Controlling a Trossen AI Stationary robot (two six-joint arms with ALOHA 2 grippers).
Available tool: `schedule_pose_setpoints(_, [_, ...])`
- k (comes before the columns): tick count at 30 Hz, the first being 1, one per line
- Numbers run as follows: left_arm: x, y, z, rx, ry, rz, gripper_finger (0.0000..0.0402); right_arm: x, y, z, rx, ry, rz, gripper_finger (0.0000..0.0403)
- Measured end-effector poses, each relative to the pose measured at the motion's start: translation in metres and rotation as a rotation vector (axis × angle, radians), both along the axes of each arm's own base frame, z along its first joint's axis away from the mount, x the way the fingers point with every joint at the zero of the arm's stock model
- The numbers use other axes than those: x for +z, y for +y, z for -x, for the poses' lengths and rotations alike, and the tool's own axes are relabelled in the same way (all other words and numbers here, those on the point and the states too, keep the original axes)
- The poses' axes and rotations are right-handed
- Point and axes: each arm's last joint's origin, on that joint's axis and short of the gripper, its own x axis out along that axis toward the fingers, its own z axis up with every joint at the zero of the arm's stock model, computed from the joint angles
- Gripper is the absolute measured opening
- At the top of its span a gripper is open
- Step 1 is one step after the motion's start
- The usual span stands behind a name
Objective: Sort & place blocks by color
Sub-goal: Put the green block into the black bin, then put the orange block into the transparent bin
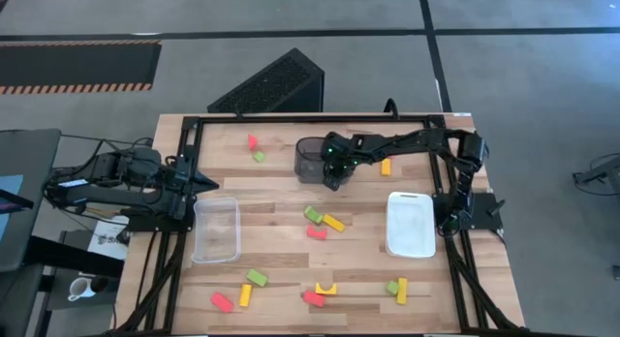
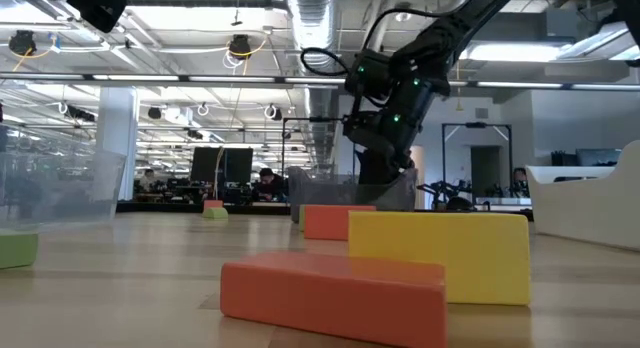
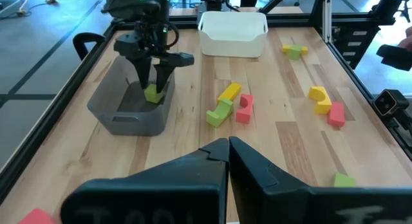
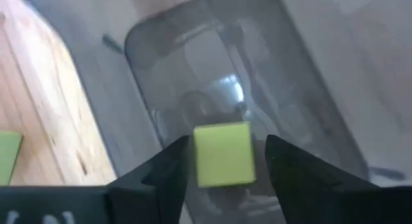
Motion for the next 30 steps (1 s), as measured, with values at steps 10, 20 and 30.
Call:
schedule_pose_setpoints(10, [0.0,0.0,0.0,0.0,0.001,0.0,0.0,0.061,0.012,0.02,0.03,-0.102,0.053,0.0257])
schedule_pose_setpoints(20, [0.0,0.0,0.0,0.0,0.001,0.0,0.0,0.131,0.066,0.061,0.07,-0.264,0.167,0.0249])
schedule_pose_setpoints(30, [0.0,0.0,0.0,0.0,0.002,0.0,0.0,0.107,0.113,0.098,0.026,-0.24,0.256,0.0248])
